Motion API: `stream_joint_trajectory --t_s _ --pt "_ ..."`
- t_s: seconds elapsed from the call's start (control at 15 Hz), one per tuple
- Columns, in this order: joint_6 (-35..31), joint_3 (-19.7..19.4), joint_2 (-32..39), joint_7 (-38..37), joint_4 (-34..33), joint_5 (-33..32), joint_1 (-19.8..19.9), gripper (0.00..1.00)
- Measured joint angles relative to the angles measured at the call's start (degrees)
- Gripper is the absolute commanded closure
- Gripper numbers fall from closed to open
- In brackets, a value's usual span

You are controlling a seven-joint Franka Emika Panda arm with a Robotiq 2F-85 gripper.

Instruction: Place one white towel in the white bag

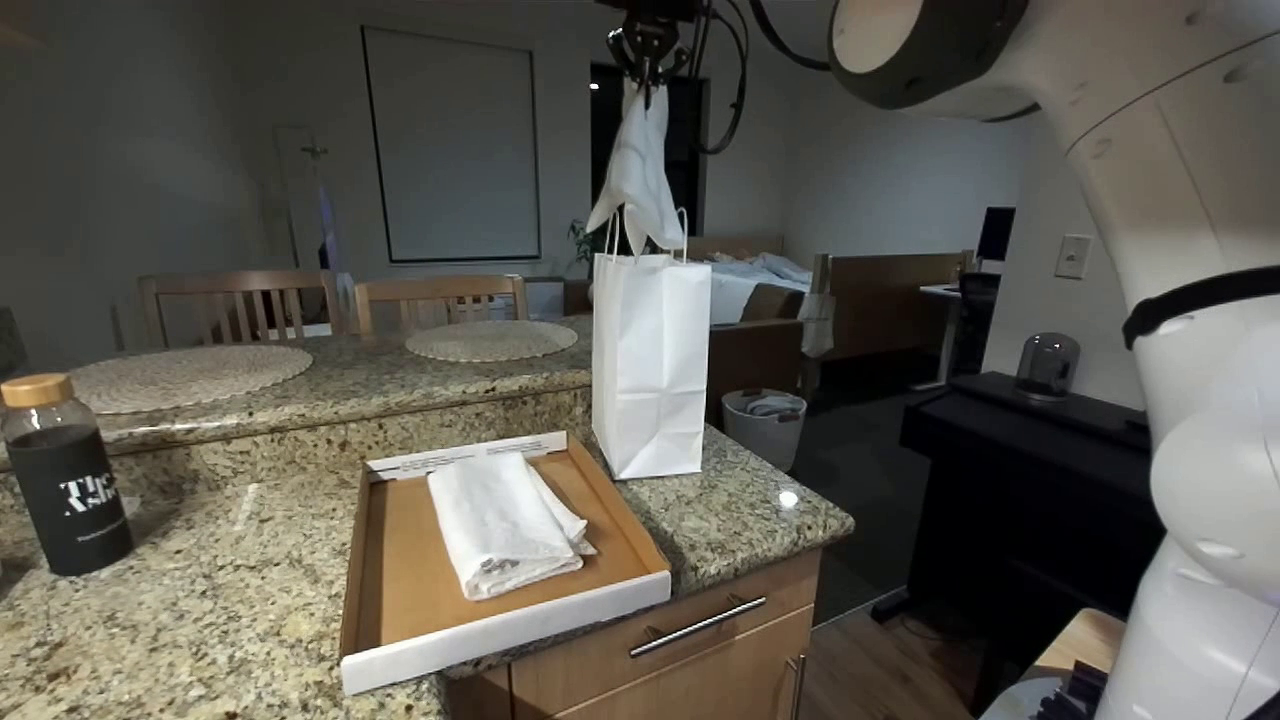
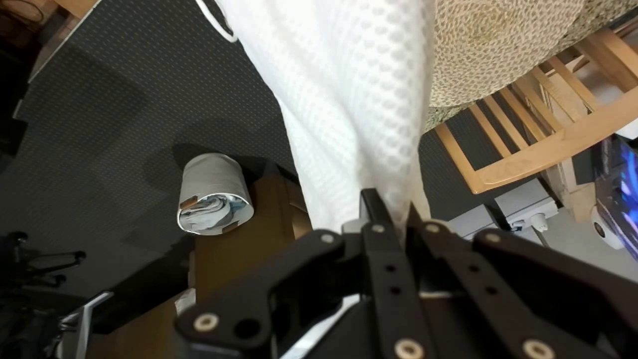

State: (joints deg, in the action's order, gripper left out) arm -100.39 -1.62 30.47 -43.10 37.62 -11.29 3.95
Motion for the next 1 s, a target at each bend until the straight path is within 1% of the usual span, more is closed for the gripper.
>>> stream_joint_trajectory --t_s 0.33,0.73,1.0 --pt "-0.53 0.34 3.17 0.0 -2.45 -0.03 0.16 0.93" --pt "-4.45 -0.97 5.72 0.34 -4.61 -0.97 0.42 0.93" --pt "-5.57 -1.83 6.77 3.13 -4.61 -1.52 0.47 0.93"
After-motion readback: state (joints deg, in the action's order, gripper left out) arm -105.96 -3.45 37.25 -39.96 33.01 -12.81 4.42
